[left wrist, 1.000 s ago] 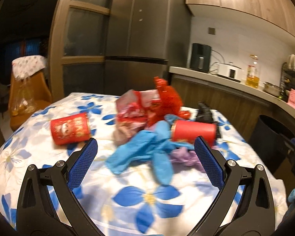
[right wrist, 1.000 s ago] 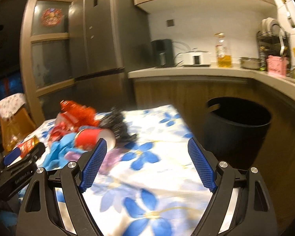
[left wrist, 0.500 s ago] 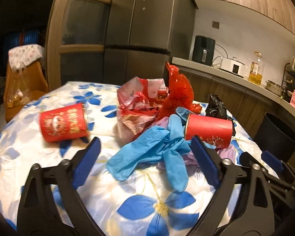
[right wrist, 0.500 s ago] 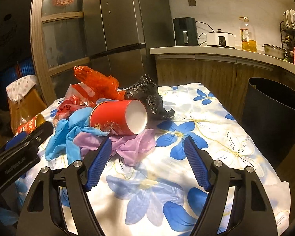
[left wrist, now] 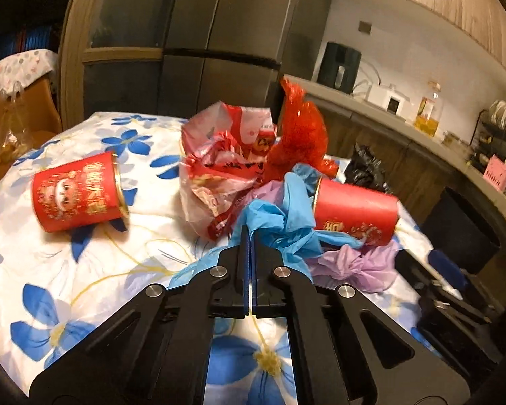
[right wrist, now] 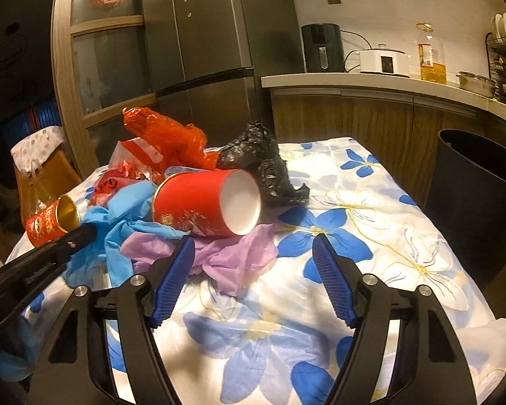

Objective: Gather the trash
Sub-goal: 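Grasp the blue glove with the left tool while the right tool grasps the purple glove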

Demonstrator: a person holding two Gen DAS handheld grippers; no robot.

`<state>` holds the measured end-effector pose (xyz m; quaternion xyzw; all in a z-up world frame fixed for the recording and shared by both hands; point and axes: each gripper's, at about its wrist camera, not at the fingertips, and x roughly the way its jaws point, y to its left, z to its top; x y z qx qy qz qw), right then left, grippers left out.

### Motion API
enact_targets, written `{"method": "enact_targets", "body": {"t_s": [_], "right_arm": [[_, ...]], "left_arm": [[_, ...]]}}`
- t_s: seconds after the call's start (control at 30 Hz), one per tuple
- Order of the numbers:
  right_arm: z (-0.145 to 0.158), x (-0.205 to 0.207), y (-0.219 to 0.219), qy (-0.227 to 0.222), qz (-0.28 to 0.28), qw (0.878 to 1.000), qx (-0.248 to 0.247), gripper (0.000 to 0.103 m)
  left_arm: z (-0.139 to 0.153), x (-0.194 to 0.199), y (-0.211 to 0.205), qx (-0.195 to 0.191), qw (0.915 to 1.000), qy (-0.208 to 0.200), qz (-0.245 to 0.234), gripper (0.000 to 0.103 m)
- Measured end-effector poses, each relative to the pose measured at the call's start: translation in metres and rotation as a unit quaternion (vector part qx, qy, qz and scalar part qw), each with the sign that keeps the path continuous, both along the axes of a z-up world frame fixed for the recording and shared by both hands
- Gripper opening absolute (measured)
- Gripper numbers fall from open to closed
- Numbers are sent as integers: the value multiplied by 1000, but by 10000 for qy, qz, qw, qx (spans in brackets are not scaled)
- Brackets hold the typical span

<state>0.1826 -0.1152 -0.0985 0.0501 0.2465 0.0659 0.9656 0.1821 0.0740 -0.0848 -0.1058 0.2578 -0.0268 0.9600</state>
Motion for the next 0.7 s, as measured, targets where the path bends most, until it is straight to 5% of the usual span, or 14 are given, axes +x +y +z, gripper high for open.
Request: {"method": "enact_targets", "body": {"t_s": [0.17, 0.4, 0.57, 0.7], "right_arm": [[-8, 9, 3, 242, 55, 9997, 69, 64], [-21, 26, 8, 670, 147, 9976, 65, 38], [-22, 26, 9, 735, 321, 9967, 153, 9], [-13, 14, 7, 534, 405, 9977, 126, 4]], "left_arm": [[13, -25, 14, -200, 9995, -213, 131, 0], [29, -41, 19, -174, 9988, -415, 174, 0], [33, -43, 20, -170, 9987, -428, 206, 0], [36, -45, 21, -171, 9984, -472, 244, 0]]}}
